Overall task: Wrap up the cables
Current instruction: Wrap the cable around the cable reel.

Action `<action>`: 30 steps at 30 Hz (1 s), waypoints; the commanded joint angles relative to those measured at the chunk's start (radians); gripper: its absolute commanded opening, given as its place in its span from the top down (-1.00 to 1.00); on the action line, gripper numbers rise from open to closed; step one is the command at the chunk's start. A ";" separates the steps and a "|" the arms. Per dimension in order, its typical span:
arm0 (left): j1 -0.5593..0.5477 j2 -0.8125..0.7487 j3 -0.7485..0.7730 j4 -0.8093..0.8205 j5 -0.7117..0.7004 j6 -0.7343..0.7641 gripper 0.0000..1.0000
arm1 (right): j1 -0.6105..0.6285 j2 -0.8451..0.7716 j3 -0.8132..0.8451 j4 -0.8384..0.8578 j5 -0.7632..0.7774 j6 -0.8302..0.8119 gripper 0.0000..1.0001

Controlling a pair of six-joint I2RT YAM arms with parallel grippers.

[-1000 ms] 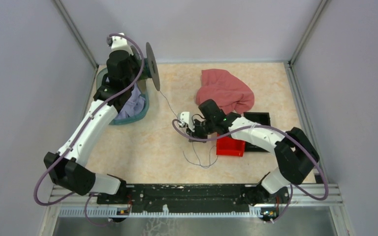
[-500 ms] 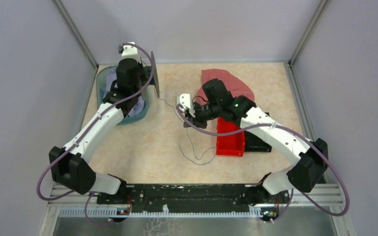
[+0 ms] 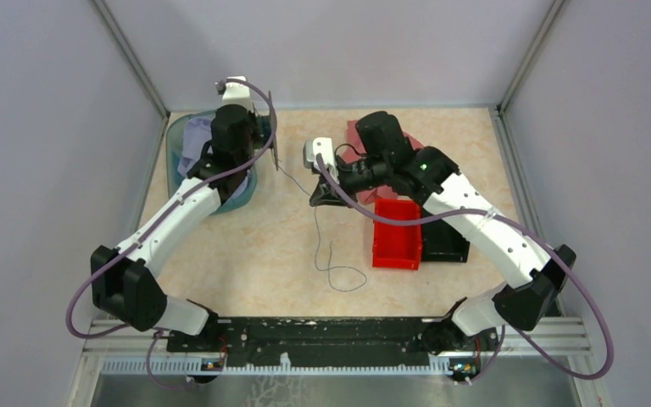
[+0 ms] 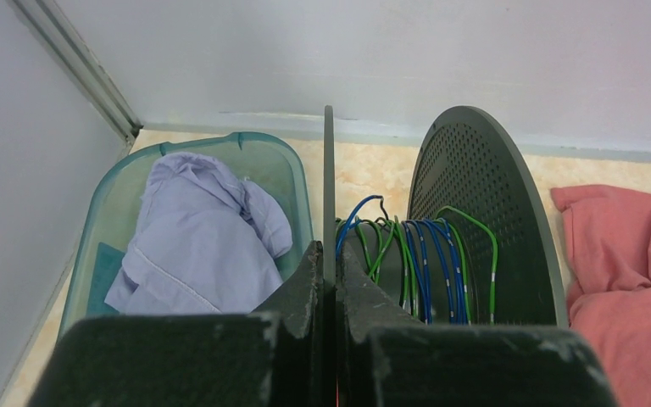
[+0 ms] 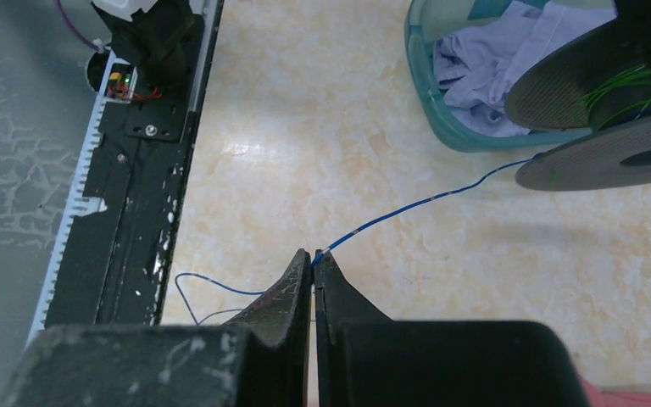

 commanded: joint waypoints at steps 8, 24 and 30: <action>-0.039 -0.051 -0.041 0.073 0.029 0.056 1.00 | -0.029 0.044 0.152 0.075 0.104 0.173 1.00; -0.101 -0.117 -0.105 -0.045 0.209 0.099 1.00 | -0.168 0.138 0.253 0.207 0.225 0.315 1.00; -0.114 -0.114 -0.119 -0.046 0.203 0.131 1.00 | -0.184 0.150 0.309 0.198 0.225 0.325 1.00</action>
